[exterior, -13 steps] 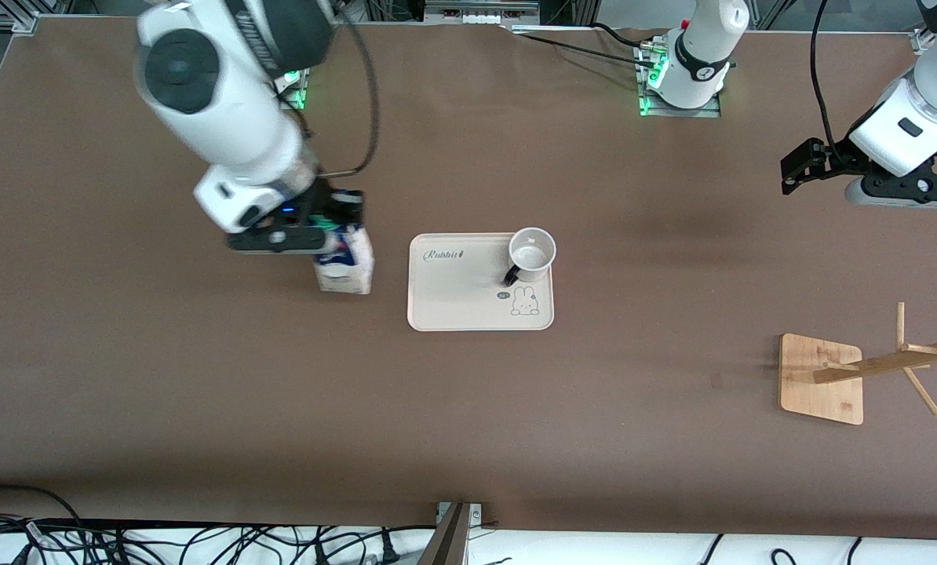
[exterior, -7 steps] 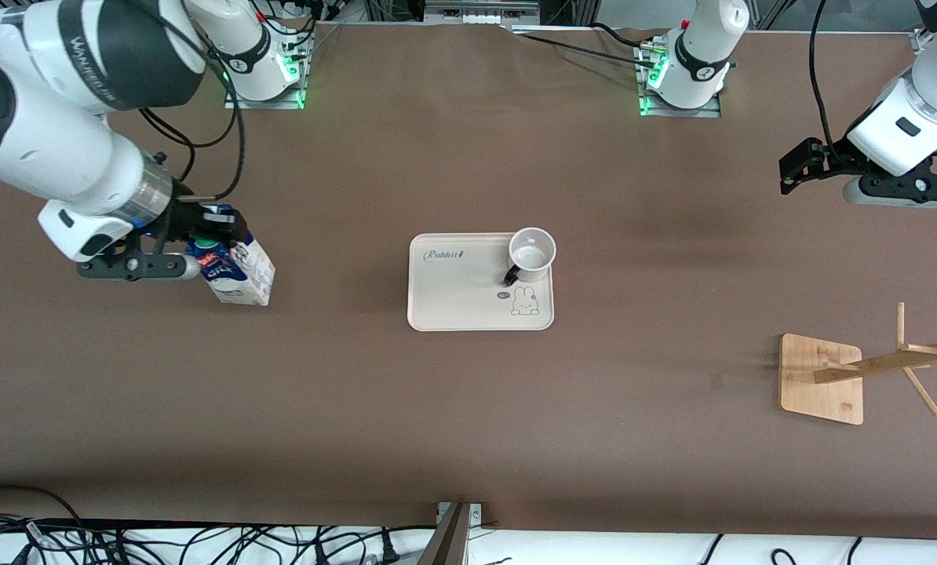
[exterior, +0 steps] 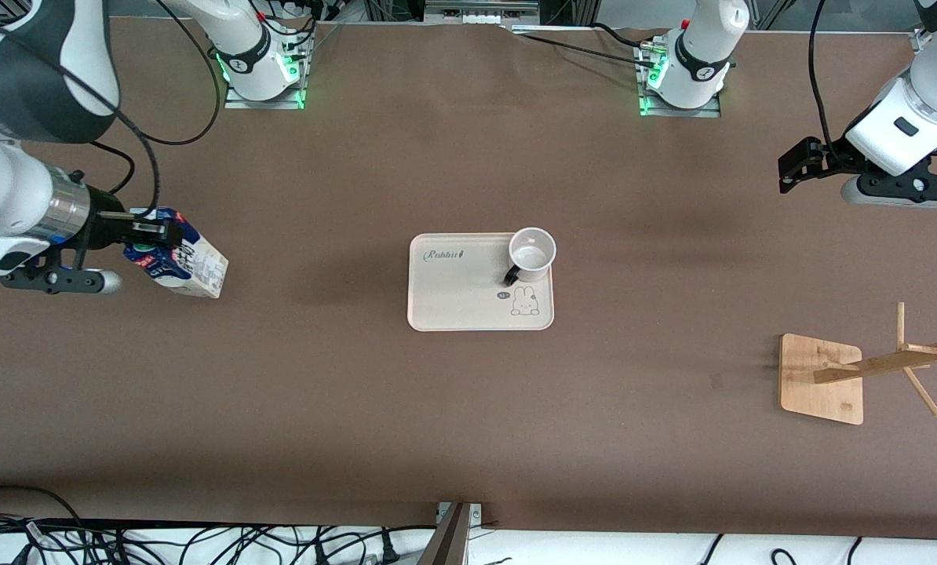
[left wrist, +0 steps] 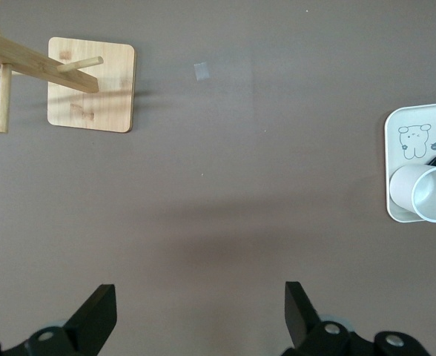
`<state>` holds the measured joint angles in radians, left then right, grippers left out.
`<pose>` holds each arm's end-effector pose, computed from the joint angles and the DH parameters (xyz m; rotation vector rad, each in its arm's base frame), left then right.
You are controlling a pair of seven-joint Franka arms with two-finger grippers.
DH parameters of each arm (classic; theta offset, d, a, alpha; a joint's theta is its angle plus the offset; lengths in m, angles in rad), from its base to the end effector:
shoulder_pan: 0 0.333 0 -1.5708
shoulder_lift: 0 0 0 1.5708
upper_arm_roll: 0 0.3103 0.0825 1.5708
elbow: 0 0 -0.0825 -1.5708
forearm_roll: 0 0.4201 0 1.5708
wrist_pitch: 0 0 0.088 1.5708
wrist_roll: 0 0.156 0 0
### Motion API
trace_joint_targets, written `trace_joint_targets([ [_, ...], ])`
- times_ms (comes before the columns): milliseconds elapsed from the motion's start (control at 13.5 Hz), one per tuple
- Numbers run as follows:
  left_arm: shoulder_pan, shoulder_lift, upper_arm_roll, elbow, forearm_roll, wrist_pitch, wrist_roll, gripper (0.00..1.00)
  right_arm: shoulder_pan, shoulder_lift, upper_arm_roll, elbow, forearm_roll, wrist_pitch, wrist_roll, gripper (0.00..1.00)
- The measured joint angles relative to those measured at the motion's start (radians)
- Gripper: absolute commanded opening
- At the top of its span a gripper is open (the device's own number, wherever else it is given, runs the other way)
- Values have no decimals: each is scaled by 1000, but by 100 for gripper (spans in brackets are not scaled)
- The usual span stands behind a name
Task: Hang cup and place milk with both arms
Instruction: 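Lower the carton onto the table while the left gripper reaches the mug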
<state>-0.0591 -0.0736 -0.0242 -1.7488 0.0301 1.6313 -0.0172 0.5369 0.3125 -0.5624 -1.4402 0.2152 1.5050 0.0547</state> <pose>0.5653 -0.0430 0.5271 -3.1051 0.1064 0.0657 0.6444 0.0541 0.4610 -3.0773 0.1266 0.3103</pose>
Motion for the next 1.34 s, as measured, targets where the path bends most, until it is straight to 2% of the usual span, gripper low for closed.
trace_joint_targets([
  [371, -2, 4, -13, 4, 0, -35, -1, 100, -39, 25, 0, -36, 5, -8, -19, 35],
  [742, -44, 92, -41, 75, -34, -100, 56, 100, -40, 53, 0, -42, 5, 4, -63, 35],
  [1039, -172, 192, -53, 116, -55, -77, 170, 100, -69, 70, -1, -72, 5, 19, -130, 35],
  [1336, -317, 314, -58, 122, -55, 88, 172, 100, -75, 71, -1, -119, 5, 51, -152, 35],
])
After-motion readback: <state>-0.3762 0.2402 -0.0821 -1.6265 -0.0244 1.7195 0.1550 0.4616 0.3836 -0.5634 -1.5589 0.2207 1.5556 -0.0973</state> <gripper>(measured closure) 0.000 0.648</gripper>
